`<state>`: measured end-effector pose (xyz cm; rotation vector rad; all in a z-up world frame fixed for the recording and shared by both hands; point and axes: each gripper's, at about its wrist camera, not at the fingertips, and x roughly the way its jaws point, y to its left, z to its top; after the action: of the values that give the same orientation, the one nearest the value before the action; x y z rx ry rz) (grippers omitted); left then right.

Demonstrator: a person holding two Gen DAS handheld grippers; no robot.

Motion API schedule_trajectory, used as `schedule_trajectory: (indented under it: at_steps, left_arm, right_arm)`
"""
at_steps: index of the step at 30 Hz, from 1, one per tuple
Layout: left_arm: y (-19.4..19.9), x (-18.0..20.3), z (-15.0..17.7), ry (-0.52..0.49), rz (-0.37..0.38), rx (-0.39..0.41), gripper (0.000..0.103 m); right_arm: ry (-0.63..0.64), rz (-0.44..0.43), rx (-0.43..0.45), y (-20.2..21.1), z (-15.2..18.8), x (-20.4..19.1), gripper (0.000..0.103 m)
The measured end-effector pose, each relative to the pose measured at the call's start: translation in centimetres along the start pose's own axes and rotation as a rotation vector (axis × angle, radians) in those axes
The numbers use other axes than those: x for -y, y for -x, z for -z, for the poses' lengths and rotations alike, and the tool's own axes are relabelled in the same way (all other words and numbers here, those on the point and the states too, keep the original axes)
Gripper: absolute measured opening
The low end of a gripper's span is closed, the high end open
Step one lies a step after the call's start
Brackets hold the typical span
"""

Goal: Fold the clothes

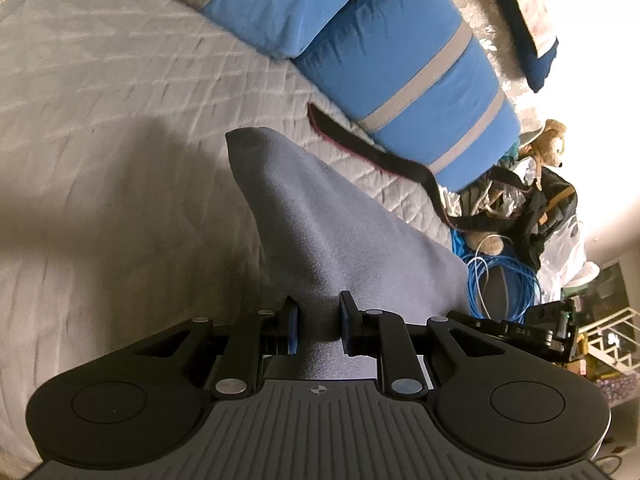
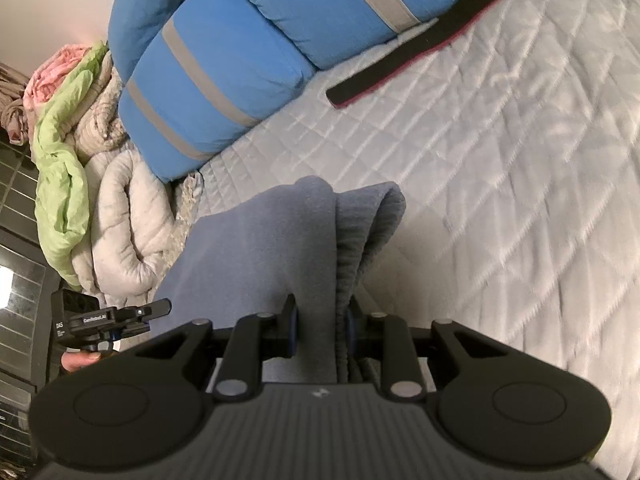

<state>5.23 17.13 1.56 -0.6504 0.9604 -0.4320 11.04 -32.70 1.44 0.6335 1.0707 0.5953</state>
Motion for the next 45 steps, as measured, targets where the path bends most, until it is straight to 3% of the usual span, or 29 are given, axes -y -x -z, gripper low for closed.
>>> schedule_trajectory:
  at_steps: [20, 29, 33, 34, 36, 37, 38, 40, 45]
  left_arm:
    - [-6.2, -2.3, -11.9, 0.013, 0.006, 0.030, 0.018]
    - [-8.4, -3.4, -14.4, 0.027, -0.012, 0.021, 0.018]
    - [-9.5, -4.1, -14.7, 0.030, -0.071, 0.022, 0.022]
    - [-9.9, -4.5, -14.7, 0.044, -0.104, 0.022, 0.026]
    - [-10.4, -5.3, -14.7, 0.070, -0.134, 0.003, 0.036]
    - [-10.6, -5.7, -14.7, 0.082, -0.147, -0.008, 0.048]
    - [-10.8, -6.1, -14.7, 0.095, -0.159, -0.019, 0.058]
    - [-10.7, -6.5, -14.7, 0.108, -0.163, -0.021, 0.064]
    - [-10.3, -7.3, -14.4, 0.143, -0.167, -0.008, 0.067]
  right_arm:
    - [0.005, -0.024, 0.029, -6.3, -12.3, 1.5, 0.024]
    - [-0.015, -0.025, 0.032, -8.2, -14.6, 2.8, 0.024]
    - [-0.022, -0.011, 0.027, -9.3, -14.9, 3.3, 0.024]
    - [-0.038, 0.004, 0.027, -9.6, -15.0, 3.5, 0.029]
    - [-0.059, 0.061, 0.037, -10.0, -15.2, 3.9, 0.048]
    - [-0.063, 0.075, 0.043, -10.1, -15.2, 4.1, 0.070]
    - [-0.061, 0.073, 0.049, -10.0, -15.2, 4.3, 0.080]
    - [-0.057, 0.072, 0.059, -9.9, -15.3, 4.6, 0.084]
    - [-0.053, 0.095, 0.066, -9.8, -15.1, 5.0, 0.095]
